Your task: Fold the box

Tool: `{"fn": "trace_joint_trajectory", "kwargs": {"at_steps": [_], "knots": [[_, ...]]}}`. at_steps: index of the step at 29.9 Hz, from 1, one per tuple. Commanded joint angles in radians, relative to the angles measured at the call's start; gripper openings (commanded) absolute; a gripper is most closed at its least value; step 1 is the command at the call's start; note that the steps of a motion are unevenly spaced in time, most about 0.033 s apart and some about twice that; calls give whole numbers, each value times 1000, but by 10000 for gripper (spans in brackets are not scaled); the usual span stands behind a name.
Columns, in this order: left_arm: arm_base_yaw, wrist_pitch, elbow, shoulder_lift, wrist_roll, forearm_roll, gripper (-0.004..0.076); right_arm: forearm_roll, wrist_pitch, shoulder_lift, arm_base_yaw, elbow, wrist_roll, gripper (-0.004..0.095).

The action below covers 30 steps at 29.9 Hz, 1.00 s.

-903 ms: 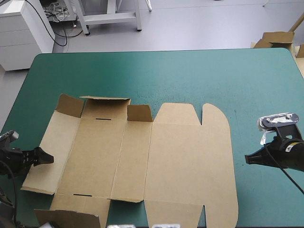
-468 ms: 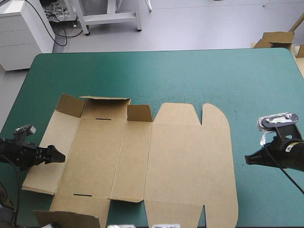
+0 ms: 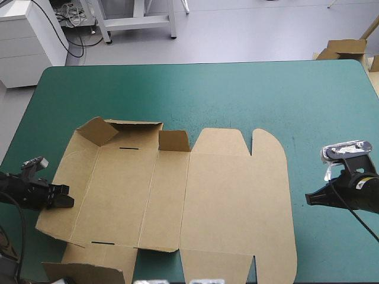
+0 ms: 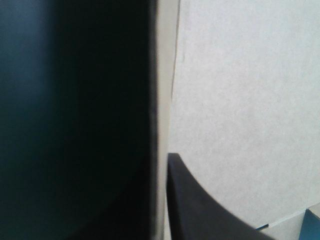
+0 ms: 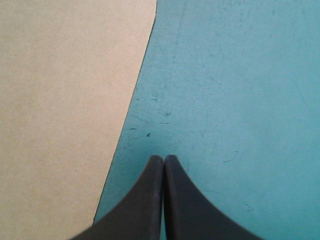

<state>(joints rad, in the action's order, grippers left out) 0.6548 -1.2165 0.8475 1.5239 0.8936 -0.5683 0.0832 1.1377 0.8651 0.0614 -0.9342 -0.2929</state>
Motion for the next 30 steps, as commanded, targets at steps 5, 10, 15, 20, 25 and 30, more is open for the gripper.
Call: {"fn": "trace_joint_trajectory", "kwargs": {"at_steps": [5, 10, 15, 20, 25, 30], "knots": [[-3, -64, 17, -26, -6, -19, -8, 2, -42, -9, 5, -23, -10, -21], [-3, -64, 17, -26, -6, -17, -8, 2, -42, -9, 5, -23, -10, -21], [-19, -64, 32, -26, -8, -40, -8, 2, -42, -9, 5, -23, -10, -21], [-151, -64, 152, -28, -46, 22, -8, 2, -42, -9, 5, -23, -10, -21], [-338, -54, 343, -26, -114, 165, -8, 7, -41, -9, 5, -23, -10, -21], [-561, -6, 533, -26, -139, 364, -8, 7, -39, -9, 5, -23, -10, -21]]}}
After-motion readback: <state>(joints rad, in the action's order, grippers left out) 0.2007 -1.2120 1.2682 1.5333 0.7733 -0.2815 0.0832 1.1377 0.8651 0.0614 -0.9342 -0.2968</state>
